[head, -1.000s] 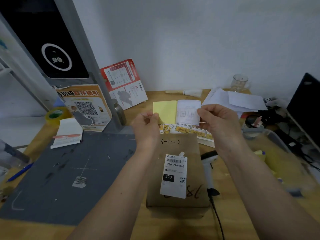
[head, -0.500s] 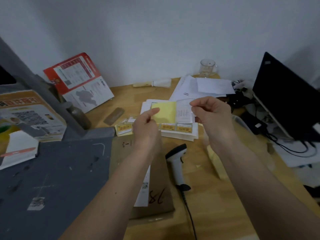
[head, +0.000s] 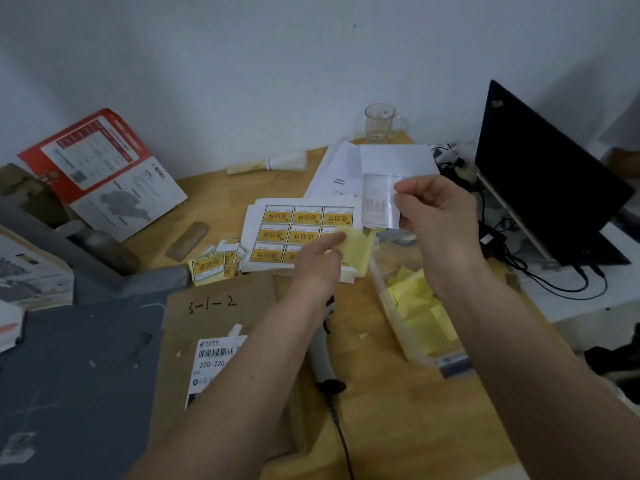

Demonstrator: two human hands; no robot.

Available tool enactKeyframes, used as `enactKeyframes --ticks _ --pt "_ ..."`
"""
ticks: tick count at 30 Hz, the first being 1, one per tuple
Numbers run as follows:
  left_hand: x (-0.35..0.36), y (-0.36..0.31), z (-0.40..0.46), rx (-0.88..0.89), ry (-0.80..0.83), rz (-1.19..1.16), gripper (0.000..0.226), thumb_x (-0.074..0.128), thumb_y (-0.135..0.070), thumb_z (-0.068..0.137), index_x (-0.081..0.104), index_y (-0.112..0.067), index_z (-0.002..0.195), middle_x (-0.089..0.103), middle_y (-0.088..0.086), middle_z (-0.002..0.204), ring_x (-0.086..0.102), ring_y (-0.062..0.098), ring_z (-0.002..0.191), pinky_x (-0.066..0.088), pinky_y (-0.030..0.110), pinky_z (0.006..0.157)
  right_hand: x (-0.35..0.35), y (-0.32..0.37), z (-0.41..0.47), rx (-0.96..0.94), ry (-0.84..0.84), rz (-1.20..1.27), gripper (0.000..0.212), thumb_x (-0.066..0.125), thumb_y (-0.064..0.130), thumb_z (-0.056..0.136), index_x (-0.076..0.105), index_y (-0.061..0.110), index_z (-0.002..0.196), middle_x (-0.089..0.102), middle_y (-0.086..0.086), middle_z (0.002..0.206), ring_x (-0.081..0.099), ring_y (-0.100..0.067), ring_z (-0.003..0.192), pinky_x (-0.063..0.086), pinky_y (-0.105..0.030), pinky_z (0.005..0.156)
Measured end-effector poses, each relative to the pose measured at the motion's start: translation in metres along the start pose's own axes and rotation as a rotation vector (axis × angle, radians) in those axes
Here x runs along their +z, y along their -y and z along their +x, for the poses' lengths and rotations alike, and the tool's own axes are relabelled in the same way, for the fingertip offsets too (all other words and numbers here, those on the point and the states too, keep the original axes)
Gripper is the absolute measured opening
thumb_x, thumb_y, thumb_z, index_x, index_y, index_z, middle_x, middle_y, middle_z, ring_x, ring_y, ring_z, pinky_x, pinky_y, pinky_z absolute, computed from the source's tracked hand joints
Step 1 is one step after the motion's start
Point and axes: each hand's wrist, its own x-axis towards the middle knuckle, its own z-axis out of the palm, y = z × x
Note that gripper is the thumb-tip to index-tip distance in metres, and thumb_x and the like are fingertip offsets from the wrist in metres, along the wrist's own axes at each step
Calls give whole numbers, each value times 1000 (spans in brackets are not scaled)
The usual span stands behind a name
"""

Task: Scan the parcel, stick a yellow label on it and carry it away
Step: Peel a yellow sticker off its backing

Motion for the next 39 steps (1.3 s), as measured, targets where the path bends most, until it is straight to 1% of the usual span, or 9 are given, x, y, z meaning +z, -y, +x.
enactKeyframes --ticks 5,9,13,20,23,28,32,36,39 --pt "29 0 -5 -51 225 -118 33 43 5 94 68 -11 107 62 10 114 62 15 77 58 24 71 -2 -8 7 14 10 13 25 58 -4 81 62 19 71 62 -3 75 57 -21 75 51 -34 67" --pt "34 8 -5 -12 346 -77 46 49 4 90 75 -28 69 64 0 90 60 19 91 53 39 95 -4 -11 6 29 36 9 24 59 -4 82 62 18 72 60 -2 72 58 -21 72 53 -36 64" --pt "25 11 -9 21 305 -81 59 45 8 87 73 -31 54 69 -6 90 61 11 89 49 34 92 5 -13 0 56 84 44 21 59 -3 84 58 15 73 59 -2 73 59 -11 61 46 -18 41" --pt "-18 20 -13 -51 -221 -168 18 56 -6 89 60 -19 99 57 -6 92 55 8 79 46 21 66 35 -25 -13 9 111 -24 22 64 -1 80 53 17 73 62 -10 80 62 -30 78 55 -44 71" --pt "-46 21 -23 64 -420 -233 14 63 -13 86 59 -20 97 60 -2 97 56 9 82 42 18 65 59 -31 -26 -80 152 -91 22 67 3 79 52 19 77 63 -7 80 63 -22 75 55 -41 72" --pt "-89 4 -59 160 -480 -327 14 73 -31 80 67 -23 91 69 -5 99 61 7 89 44 14 70 104 -27 -63 -281 265 -178 22 69 10 79 49 17 85 56 10 73 54 0 64 43 -11 60" --pt "-116 2 -75 75 -505 -471 36 77 -37 75 66 -20 104 68 -10 98 60 -4 82 43 14 68 132 -28 -95 -505 362 -346 33 68 16 82 38 32 81 52 6 79 50 -9 70 41 -20 60" --pt "-152 8 -80 -58 -512 -594 61 78 -54 66 61 -20 113 68 -5 110 60 5 98 41 25 74 152 -34 -118 -770 409 -470 25 70 22 80 47 18 89 48 -1 79 49 -21 70 41 -34 59" --pt "-182 10 -79 -85 -512 -643 62 75 -56 67 67 -14 112 70 2 103 62 8 88 41 30 72 163 -39 -127 -857 409 -547 30 72 27 78 53 8 90 53 -7 77 50 -22 69 43 -37 55"
